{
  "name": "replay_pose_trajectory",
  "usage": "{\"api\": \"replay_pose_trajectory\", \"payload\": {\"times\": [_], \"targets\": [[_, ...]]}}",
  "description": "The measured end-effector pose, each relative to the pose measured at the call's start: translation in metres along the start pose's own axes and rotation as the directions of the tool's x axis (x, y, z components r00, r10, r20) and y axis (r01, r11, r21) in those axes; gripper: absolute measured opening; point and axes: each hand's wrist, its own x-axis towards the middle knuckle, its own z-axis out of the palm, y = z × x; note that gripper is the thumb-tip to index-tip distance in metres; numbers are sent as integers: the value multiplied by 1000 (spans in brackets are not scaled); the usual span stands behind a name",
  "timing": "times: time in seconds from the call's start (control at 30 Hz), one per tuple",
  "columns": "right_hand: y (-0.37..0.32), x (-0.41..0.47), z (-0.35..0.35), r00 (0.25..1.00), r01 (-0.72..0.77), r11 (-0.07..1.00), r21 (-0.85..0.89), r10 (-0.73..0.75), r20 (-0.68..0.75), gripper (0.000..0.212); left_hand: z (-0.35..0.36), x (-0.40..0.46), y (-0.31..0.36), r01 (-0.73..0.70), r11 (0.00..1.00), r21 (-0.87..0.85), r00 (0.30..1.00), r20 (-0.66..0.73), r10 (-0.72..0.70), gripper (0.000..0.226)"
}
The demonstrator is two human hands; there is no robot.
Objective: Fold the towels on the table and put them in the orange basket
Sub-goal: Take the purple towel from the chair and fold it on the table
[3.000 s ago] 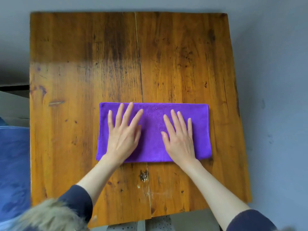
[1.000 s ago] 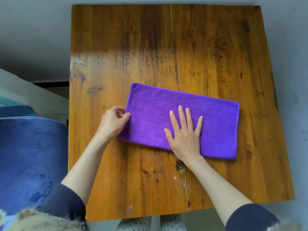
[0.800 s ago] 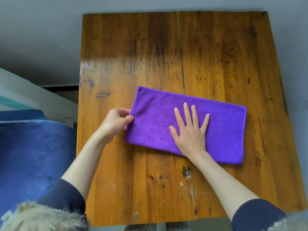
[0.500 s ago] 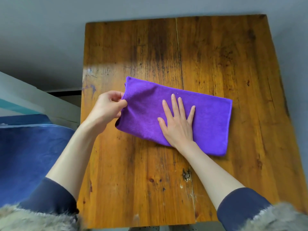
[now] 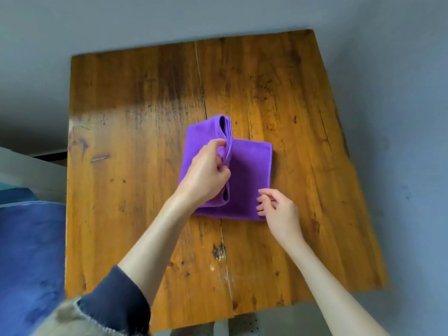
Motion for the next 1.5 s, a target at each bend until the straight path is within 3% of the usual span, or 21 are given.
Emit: {"api": "replay_pose_trajectory", "payload": {"times": [0.17, 0.43, 0.53, 0.63, 0.73, 0.87, 0.93, 1.03, 1.1, 1.33, 1.5], "targets": [[16, -4, -12, 1000, -13, 997, 75, 14, -12, 22, 52, 12, -1, 77, 972, 222, 983, 147, -111, 58], [25, 1, -18, 988, -56, 990, 127, 37, 150, 23, 79, 3, 17, 39, 974, 222, 999, -8, -38, 59], [26, 5, -20, 983, -126, 972, 196, 95, 160, 23, 98, -3, 16, -17, 968, 252, 999, 43, 6, 57], [28, 9, -21, 978, -162, 960, 230, 125, 166, 26, 106, -6, 12, -74, 981, 178, 994, 94, 58, 49], [24, 9, -20, 973, -175, 957, 233, 132, 188, 28, 96, -13, 4, -134, 984, 120, 990, -35, 139, 41], [14, 16, -17, 984, -153, 981, 121, 140, 108, 26, 68, -21, -21, -179, 875, 450, 929, -215, 301, 39], [6, 22, -14, 990, -132, 990, 59, 128, 66, 20, 56, -21, -36, -178, 800, 574, 934, -158, 321, 41], [-9, 42, -9, 995, -102, 994, 35, 103, -7, 22, 48, -13, -54, -194, 718, 668, 966, 1, 260, 50], [-18, 57, -7, 993, -102, 994, 32, 103, -54, 26, 48, -6, -60, -179, 686, 705, 975, 33, 221, 55], [-26, 87, -9, 991, -106, 994, -33, 103, -91, 17, 51, 20, -57, -224, 663, 714, 956, 30, 291, 59], [-24, 98, -12, 970, -224, 973, 63, 228, -80, 13, 48, 35, -69, -245, 675, 696, 959, 72, 275, 62]]}}
